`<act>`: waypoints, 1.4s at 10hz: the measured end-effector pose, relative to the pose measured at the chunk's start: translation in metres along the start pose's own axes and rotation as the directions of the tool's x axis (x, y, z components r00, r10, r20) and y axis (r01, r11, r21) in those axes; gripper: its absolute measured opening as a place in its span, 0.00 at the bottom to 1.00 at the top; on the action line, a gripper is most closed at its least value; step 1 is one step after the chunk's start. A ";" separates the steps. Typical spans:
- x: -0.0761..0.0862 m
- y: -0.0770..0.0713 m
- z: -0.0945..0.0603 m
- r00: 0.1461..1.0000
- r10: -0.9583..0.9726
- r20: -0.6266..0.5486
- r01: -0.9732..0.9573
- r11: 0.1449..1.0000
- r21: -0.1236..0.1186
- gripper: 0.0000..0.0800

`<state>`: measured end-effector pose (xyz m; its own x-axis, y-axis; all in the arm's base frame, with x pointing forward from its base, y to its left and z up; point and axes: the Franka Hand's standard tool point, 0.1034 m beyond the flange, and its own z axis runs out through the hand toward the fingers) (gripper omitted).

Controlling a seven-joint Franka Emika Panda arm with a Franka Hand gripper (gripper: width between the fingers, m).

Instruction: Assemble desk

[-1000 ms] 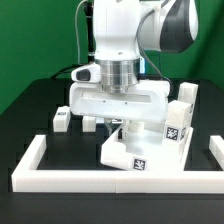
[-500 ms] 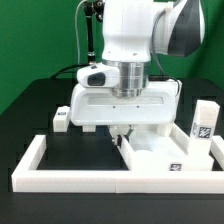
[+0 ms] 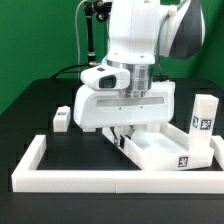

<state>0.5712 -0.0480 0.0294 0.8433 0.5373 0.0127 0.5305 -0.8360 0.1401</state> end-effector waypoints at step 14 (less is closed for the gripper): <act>0.090 0.004 0.005 0.549 -0.835 0.029 0.835 0.547 -0.065 0.07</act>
Offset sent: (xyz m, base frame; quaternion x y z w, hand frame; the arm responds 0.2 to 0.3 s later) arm 0.0370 0.0379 0.0062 0.0462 0.0535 -0.1856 0.9801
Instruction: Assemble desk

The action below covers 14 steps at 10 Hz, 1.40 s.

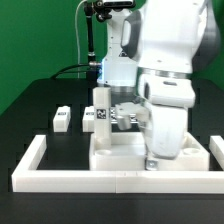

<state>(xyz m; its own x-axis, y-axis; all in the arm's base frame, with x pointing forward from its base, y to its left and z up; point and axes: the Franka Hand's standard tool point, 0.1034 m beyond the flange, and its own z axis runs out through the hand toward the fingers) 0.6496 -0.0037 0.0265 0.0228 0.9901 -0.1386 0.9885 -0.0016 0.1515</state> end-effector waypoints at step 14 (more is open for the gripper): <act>0.008 0.007 -0.018 0.976 0.218 -0.003 -0.218 0.976 -0.010 0.07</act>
Offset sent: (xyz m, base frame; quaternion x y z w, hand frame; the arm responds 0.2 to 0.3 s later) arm 0.0000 0.0000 0.0000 0.0000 0.0000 0.0000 1.0000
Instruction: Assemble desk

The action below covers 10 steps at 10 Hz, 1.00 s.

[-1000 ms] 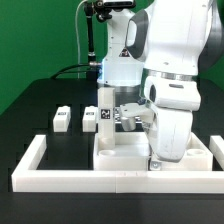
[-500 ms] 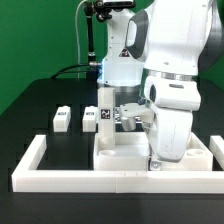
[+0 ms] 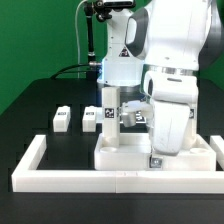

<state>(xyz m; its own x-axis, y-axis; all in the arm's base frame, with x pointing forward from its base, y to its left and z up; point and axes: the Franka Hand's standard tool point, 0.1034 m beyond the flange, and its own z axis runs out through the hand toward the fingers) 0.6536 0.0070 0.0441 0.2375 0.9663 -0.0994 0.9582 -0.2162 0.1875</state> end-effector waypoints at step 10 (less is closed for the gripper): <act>0.014 -0.002 0.014 0.993 -0.118 0.020 0.118 0.993 -0.020 0.07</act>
Offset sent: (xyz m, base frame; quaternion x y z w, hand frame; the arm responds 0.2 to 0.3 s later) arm 0.0104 0.0295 -0.0157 0.0038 0.0109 -0.0287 0.9995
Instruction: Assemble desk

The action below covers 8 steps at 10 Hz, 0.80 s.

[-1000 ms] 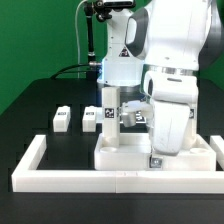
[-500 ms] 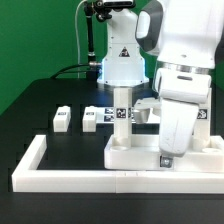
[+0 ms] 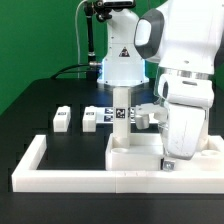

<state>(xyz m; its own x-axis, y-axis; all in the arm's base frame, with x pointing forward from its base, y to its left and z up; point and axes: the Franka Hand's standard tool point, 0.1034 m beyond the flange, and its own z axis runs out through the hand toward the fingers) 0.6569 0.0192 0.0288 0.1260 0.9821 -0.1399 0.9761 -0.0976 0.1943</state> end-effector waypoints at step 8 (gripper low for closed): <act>0.008 0.005 -0.001 1.000 0.010 0.024 -0.011 0.999 0.045 0.34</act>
Offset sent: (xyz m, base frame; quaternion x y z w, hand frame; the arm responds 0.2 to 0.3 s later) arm 0.0233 0.0304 0.0008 -0.0236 0.0047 0.0158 0.9996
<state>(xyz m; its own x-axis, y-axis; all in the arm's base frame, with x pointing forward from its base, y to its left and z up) 0.6627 0.0266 0.0300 0.1402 0.9768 -0.1616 0.9817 -0.1158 0.1515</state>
